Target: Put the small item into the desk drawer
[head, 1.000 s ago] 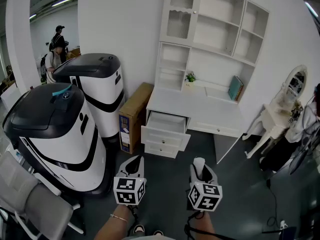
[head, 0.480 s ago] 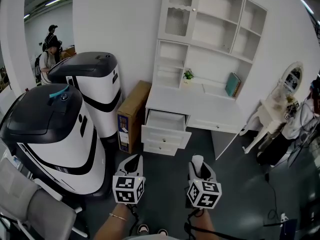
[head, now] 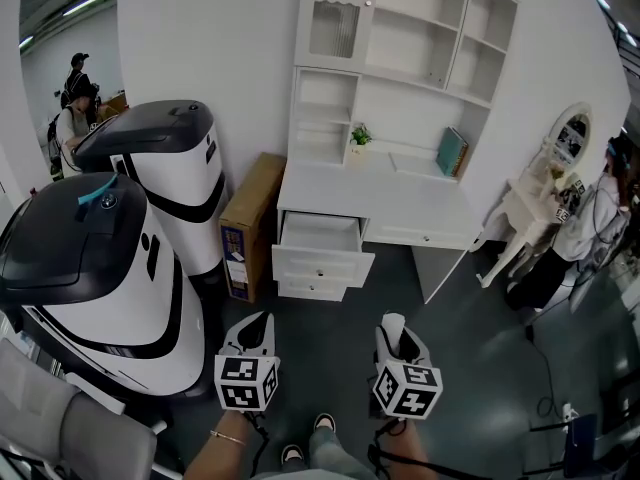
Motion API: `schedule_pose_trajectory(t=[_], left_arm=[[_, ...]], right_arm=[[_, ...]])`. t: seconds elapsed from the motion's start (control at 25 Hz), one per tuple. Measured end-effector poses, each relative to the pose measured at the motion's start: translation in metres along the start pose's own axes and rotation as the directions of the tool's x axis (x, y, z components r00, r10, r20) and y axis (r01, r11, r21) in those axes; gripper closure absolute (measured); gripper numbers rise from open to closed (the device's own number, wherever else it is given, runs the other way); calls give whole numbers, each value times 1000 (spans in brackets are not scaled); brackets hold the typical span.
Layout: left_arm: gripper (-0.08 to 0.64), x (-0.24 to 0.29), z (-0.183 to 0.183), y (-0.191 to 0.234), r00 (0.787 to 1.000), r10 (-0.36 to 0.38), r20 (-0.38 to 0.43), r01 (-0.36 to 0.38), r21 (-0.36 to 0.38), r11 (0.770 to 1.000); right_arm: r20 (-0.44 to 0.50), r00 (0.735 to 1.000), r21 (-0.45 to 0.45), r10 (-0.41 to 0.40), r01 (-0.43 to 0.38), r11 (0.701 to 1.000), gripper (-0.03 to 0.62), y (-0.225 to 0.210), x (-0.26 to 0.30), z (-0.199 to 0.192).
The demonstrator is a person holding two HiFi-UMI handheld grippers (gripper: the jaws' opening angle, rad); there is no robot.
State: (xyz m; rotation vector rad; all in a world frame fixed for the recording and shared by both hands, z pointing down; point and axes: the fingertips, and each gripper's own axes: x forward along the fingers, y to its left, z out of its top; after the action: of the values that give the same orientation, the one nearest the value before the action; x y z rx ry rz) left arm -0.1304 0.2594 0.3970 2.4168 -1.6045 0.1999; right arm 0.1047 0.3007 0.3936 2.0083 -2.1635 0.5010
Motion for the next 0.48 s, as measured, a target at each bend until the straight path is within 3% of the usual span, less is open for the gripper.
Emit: schedule_pose_trajectory(t=[0.48], left_arm=[[561,76,19,13,1000,9,-10,-8,19,1000]], right_arm=[[6,1000,19,9,-9,1000,413,-29,73,26]])
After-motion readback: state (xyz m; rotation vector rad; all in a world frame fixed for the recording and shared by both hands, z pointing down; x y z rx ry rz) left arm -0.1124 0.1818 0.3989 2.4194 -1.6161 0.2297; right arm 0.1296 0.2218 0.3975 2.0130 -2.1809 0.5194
